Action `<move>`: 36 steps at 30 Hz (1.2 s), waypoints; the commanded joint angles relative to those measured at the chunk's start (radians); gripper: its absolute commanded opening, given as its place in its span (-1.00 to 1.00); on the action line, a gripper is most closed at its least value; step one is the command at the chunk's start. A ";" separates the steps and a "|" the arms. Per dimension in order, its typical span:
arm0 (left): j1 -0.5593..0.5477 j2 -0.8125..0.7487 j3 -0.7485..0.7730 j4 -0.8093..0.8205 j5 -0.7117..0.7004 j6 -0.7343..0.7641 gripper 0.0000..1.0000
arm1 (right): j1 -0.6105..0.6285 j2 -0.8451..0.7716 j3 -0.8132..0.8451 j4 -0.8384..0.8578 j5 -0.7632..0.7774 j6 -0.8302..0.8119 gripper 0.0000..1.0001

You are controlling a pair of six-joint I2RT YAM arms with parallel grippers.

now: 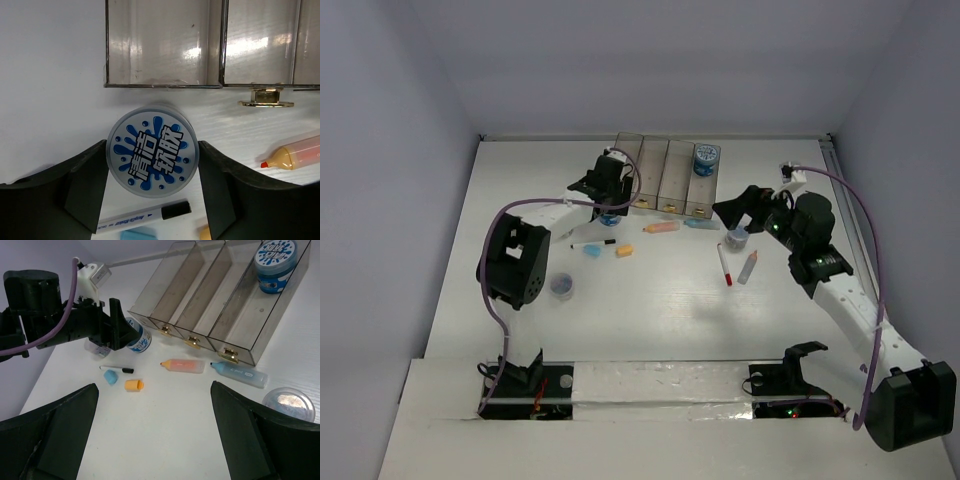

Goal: Sort the stationery into containers
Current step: Pick up the stationery from the center of the board.

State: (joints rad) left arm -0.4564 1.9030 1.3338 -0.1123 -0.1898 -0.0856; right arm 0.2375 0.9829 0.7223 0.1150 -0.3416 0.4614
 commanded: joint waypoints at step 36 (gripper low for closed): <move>-0.215 0.223 0.830 -0.153 0.185 -0.103 -0.12 | 0.010 -0.084 -0.040 -0.023 0.335 0.010 1.00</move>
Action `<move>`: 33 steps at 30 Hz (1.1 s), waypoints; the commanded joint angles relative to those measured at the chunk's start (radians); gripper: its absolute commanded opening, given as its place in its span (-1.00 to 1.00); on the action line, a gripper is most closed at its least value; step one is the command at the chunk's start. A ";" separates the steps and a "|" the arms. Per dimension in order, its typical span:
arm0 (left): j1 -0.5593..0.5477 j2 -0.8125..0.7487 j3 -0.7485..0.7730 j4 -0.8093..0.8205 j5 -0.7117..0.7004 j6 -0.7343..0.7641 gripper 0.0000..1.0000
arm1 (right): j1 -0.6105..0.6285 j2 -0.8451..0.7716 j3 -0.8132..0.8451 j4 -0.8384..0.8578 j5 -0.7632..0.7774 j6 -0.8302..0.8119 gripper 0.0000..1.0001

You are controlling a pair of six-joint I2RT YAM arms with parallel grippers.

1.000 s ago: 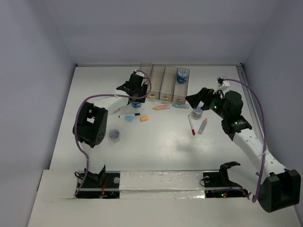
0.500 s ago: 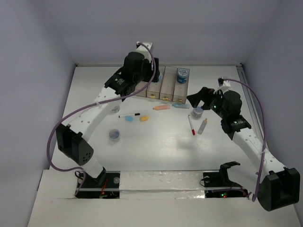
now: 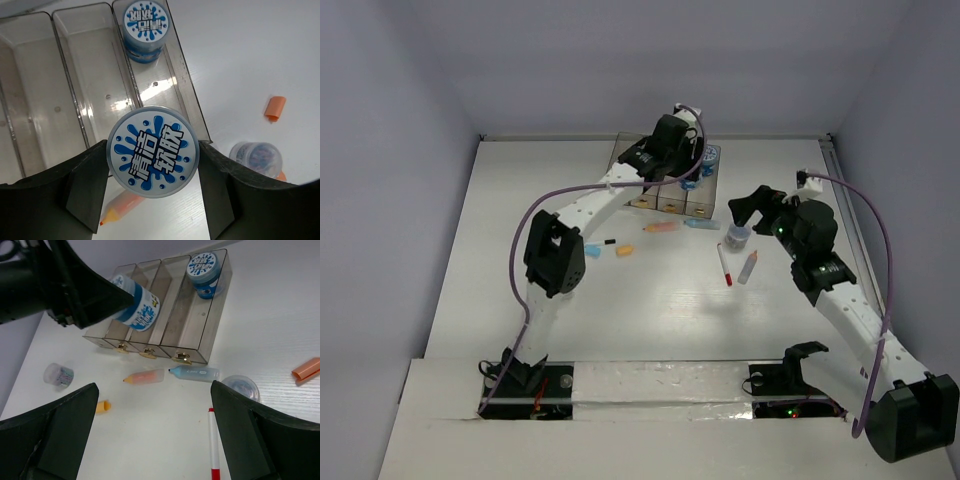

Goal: Sort the stationery into containers
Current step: Pick up the stationery from the center of the board, then place the stationery in the storage box.

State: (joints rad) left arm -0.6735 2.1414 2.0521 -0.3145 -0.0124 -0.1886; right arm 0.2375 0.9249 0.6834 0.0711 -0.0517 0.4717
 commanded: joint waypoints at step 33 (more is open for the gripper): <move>-0.054 0.210 0.214 0.087 0.008 0.032 0.54 | 0.010 0.019 0.004 0.039 0.012 -0.008 1.00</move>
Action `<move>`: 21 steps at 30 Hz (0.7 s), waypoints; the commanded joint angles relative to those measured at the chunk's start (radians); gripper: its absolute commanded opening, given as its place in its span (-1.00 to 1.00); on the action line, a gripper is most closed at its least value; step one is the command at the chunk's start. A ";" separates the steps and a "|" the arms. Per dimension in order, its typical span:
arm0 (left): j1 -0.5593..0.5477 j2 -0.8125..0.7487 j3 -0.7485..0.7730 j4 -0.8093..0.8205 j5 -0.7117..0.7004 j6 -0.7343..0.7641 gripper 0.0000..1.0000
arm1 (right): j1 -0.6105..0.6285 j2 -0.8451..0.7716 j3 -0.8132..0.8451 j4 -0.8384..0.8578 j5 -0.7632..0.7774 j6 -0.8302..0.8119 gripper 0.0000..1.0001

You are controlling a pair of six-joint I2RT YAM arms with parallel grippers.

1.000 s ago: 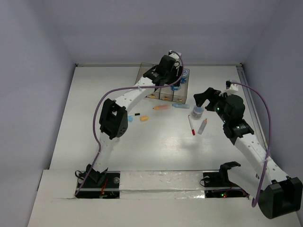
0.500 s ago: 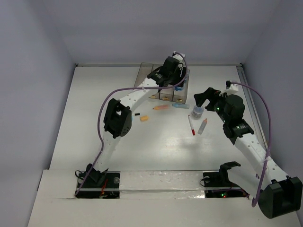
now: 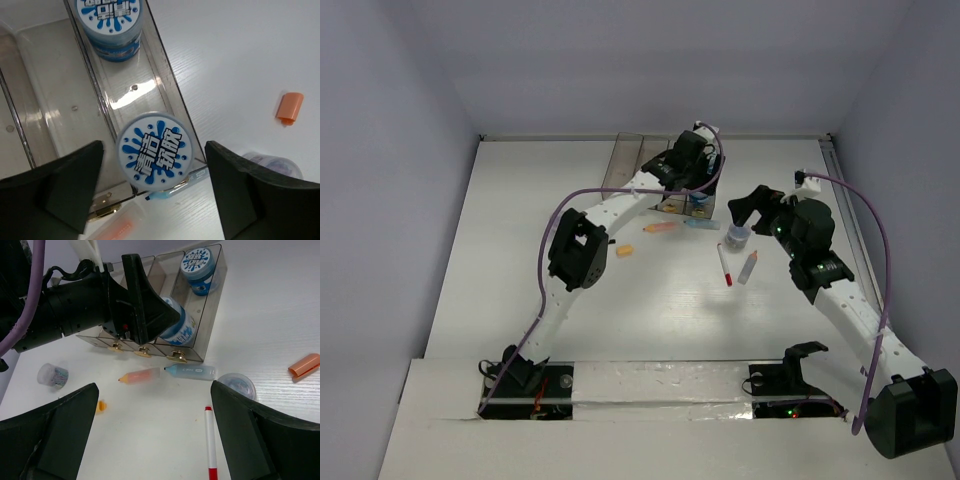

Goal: Sort the stationery into containers
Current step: Place the stationery in the storage box.

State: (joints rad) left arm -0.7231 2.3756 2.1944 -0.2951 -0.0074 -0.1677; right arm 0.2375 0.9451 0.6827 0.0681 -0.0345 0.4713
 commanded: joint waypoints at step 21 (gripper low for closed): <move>0.005 -0.826 -0.589 0.140 -0.108 0.016 0.98 | 0.010 0.300 0.146 -0.148 0.159 -0.071 1.00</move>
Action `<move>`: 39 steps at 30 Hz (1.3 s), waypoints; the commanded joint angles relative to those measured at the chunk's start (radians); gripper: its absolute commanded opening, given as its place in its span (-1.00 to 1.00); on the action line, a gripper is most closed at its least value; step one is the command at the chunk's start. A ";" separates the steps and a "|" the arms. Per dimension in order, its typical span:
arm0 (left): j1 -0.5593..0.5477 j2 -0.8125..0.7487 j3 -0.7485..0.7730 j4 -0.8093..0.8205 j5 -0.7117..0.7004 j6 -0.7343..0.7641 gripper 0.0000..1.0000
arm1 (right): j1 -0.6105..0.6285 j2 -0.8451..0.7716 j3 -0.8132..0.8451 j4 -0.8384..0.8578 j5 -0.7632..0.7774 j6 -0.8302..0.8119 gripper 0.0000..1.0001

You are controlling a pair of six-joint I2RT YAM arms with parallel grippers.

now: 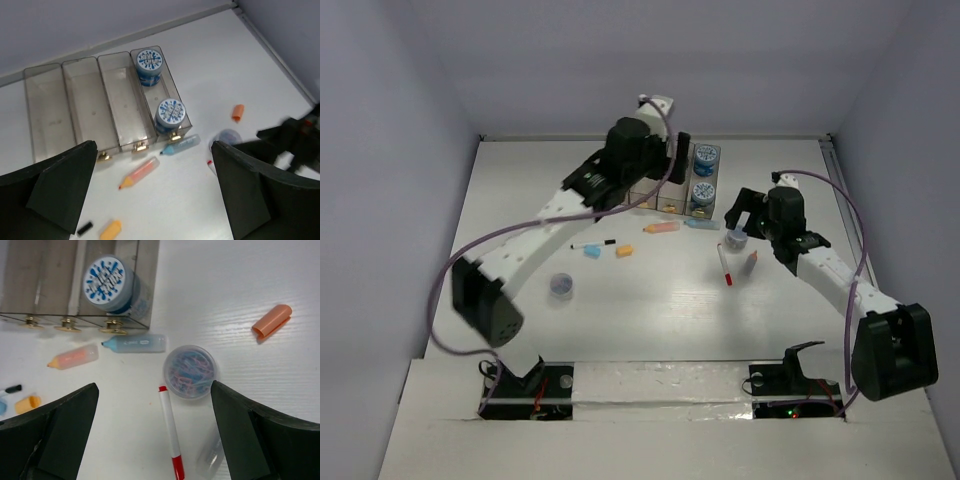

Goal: Sort the stationery into containers
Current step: Place the stationery in the storage box, then pick up the stationery from the center of the board.

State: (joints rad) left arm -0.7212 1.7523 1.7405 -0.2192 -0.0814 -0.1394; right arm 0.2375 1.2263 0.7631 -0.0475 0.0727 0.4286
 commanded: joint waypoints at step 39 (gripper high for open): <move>0.012 -0.907 -0.934 0.086 -0.115 0.006 0.98 | 0.010 0.371 0.340 -0.270 0.180 -0.080 -0.11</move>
State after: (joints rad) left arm -0.7116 0.8776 0.8227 -0.1886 -0.2092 -0.1394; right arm 0.2375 1.6276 1.0264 -0.2882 0.2192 0.3584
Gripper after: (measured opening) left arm 0.990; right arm 0.647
